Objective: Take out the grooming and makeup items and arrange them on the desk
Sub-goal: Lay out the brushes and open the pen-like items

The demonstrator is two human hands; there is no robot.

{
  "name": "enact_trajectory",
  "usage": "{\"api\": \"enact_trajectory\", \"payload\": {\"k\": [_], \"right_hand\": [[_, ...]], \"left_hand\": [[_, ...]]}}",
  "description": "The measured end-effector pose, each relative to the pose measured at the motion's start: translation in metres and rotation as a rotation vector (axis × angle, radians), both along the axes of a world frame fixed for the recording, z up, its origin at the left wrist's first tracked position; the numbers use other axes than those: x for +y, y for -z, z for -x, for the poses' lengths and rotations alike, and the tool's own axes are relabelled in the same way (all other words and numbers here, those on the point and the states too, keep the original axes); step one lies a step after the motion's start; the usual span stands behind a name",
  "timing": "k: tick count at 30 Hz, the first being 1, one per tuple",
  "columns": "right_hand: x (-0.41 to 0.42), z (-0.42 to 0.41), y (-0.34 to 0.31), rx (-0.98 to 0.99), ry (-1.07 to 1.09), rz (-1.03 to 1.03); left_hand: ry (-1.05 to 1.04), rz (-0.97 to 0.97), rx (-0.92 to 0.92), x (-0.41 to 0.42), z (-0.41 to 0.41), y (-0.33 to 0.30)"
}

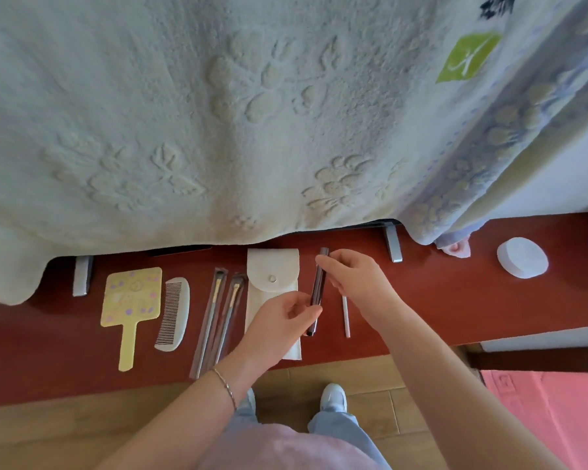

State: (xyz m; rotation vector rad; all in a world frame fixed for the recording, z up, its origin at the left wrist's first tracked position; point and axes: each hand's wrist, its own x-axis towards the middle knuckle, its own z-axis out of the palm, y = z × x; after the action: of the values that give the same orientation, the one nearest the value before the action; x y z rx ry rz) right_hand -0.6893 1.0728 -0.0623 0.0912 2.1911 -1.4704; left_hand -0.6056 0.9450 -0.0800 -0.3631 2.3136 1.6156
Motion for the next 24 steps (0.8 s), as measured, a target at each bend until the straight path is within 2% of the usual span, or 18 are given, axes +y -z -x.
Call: {"api": "enact_trajectory", "payload": {"k": [4, 15, 24], "right_hand": [[0.02, 0.015, 0.008, -0.009, -0.107, 0.003], [0.026, 0.032, 0.031, -0.192, -0.293, 0.103], [0.012, 0.025, 0.036, -0.218, -0.256, 0.172]], "left_hand": [[0.009, 0.047, -0.037, 0.023, 0.002, 0.003], [-0.23, 0.031, -0.123, 0.051, -0.012, 0.002], [-0.221, 0.109, -0.152, 0.035, -0.018, -0.01]]}}
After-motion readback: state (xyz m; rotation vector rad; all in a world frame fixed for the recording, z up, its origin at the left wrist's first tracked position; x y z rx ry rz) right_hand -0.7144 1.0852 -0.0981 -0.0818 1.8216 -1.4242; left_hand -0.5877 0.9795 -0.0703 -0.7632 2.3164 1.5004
